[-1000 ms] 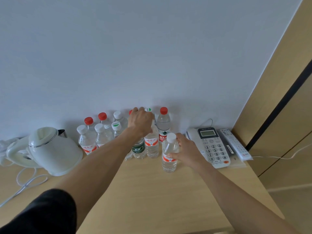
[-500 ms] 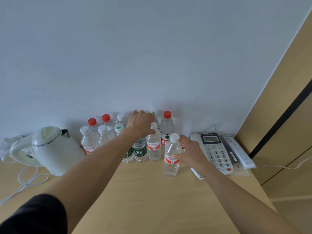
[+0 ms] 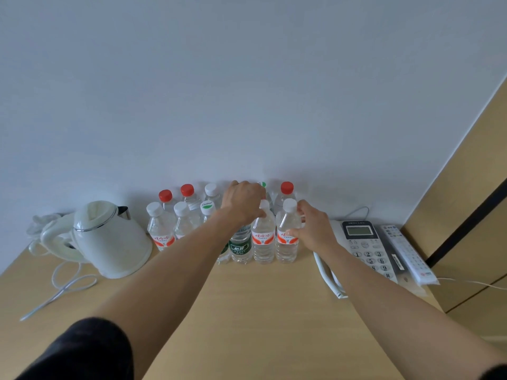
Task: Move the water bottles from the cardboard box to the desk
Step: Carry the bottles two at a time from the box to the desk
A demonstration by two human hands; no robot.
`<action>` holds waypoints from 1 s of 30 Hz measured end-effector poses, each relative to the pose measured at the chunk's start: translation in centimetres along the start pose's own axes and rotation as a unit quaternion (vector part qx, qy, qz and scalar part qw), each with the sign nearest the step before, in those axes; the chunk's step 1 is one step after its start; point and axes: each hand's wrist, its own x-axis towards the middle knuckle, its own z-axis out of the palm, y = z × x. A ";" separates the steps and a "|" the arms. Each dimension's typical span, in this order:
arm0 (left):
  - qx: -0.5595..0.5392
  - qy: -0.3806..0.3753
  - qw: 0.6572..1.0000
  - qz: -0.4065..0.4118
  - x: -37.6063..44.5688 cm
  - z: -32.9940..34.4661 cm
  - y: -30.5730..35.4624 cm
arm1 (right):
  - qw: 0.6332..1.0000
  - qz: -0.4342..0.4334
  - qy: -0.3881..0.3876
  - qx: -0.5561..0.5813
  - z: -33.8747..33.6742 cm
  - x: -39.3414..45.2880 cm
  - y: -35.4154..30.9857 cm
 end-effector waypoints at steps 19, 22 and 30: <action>-0.028 0.004 0.999 -0.027 0.1 0.1 0.1 | 0.993 0.034 -0.038 0.109 -0.7 0.6 0.8; -0.026 0.003 0.999 -0.027 0.1 0.2 0.1 | 0.993 0.036 -0.026 0.110 -0.5 0.4 0.6; -0.003 -0.011 1.000 -0.013 0.0 0.1 0.2 | 0.996 0.046 -0.023 0.066 -0.3 0.1 -0.1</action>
